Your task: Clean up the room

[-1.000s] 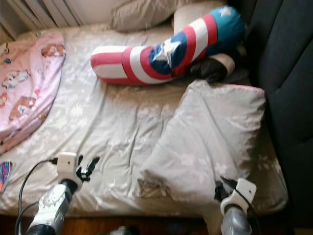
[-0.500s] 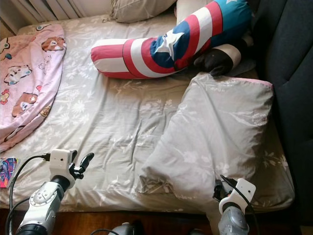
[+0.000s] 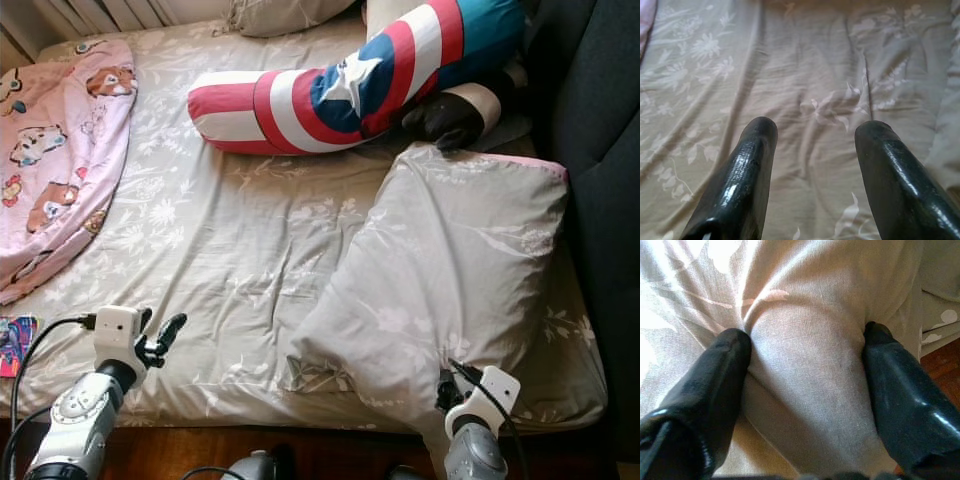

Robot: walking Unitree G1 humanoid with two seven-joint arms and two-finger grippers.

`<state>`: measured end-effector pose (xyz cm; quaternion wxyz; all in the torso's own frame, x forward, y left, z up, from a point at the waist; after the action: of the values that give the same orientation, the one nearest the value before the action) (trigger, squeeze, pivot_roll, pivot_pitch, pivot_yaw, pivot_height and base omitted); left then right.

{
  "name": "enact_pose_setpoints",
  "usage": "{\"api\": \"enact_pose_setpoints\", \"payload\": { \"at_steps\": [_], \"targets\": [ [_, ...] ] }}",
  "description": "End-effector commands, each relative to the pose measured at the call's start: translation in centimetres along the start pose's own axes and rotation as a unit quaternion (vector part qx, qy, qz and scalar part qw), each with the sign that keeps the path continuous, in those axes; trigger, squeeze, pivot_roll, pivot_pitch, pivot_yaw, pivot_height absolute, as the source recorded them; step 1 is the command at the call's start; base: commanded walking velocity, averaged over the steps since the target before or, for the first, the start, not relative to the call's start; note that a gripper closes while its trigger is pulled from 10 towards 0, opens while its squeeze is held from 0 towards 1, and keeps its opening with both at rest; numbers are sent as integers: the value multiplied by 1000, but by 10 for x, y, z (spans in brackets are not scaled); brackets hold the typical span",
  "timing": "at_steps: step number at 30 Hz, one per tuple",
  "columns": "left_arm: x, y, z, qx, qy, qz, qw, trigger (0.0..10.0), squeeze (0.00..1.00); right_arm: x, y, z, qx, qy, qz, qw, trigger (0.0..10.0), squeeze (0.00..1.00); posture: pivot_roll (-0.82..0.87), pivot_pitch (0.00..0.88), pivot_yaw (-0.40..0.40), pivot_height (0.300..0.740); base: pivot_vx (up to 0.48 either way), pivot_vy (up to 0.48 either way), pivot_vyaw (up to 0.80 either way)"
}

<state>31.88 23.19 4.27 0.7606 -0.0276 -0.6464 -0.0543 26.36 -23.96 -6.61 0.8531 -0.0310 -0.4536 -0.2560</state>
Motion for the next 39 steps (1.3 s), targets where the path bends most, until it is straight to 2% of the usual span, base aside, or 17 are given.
{"api": "enact_pose_setpoints", "payload": {
  "at_steps": [1, 8, 22, 27, 30, 39],
  "targets": [
    [-11, 8, 10, 4, 23, 0, 1000, 10000, 0, -55, 3, 16, 6, 95, -4, 995, 0, 0, 116, 329, 192, 740, 0, 0, 0],
    [-15, 10, 16, -6, 35, -8, 999, 10000, 0, -55, 0, 16, 4, 95, -1, 995, 0, 0, 113, 320, 190, 740, 0, 0, 0],
    [-16, 8, 15, -4, 38, -4, 999, 10000, 0, -52, -4, 15, -5, 93, 10, 996, 0, 0, 91, 292, 178, 740, 0, 0, 0],
    [-16, 4, 12, -4, 36, 0, 999, 10000, 0, -44, -9, 12, -15, 81, 27, 996, 0, 0, 86, 284, 167, 740, 0, 0, 0],
    [-16, 2, 10, -2, 35, 2, 999, 10000, 0, -39, -6, 10, -7, 72, 23, 997, 0, 0, 80, 280, 160, 740, 0, 0, 0],
    [-17, -3, 6, 5, 31, 15, 999, 10000, 0, -4, -2, 0, -3, 11, 65, 998, 0, 0, 47, 260, 137, 740, 0, 0, 0]
  ]
}}
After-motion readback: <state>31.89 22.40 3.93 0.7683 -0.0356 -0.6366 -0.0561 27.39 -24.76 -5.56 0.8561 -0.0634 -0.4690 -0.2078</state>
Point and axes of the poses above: a point about 5 cm out from each wrist's last joint towards the gripper, its own z axis pointing back from the gripper into the wrist, its own x axis along the axis of the wrist's last joint, y = z × x, the point moved 4 cm from there along -z, pointing out of the wrist towards the gripper, and after that the axes turned 3 degrees about z, right-handed, at the moved point
